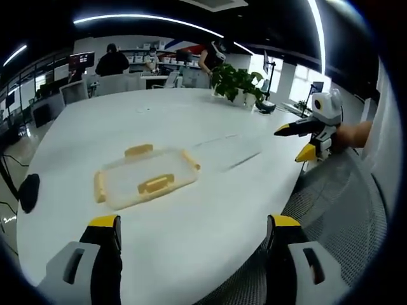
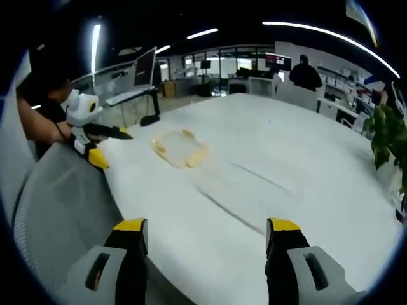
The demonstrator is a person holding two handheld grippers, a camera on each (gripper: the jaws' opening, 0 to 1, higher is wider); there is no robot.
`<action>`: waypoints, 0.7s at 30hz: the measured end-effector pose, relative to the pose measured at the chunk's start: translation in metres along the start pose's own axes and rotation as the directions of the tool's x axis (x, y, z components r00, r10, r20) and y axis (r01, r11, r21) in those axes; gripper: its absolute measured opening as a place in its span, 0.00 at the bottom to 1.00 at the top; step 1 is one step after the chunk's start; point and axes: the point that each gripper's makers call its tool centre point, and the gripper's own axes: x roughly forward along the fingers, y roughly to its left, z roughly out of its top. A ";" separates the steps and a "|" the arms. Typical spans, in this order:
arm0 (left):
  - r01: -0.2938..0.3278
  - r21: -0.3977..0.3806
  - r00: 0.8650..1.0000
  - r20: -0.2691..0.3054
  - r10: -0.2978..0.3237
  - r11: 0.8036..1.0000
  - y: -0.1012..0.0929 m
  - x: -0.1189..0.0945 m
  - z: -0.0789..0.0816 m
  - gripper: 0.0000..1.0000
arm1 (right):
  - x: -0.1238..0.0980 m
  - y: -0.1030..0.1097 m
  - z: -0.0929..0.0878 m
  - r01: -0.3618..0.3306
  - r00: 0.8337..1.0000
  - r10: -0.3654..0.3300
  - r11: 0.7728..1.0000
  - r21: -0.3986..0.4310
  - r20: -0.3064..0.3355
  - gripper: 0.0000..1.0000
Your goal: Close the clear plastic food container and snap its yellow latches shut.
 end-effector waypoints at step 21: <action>0.021 -0.023 1.000 0.002 -0.021 1.000 -0.003 0.002 -0.001 0.95 | -0.003 -0.005 -0.001 0.027 1.000 -0.027 1.000 0.000 -0.007 0.76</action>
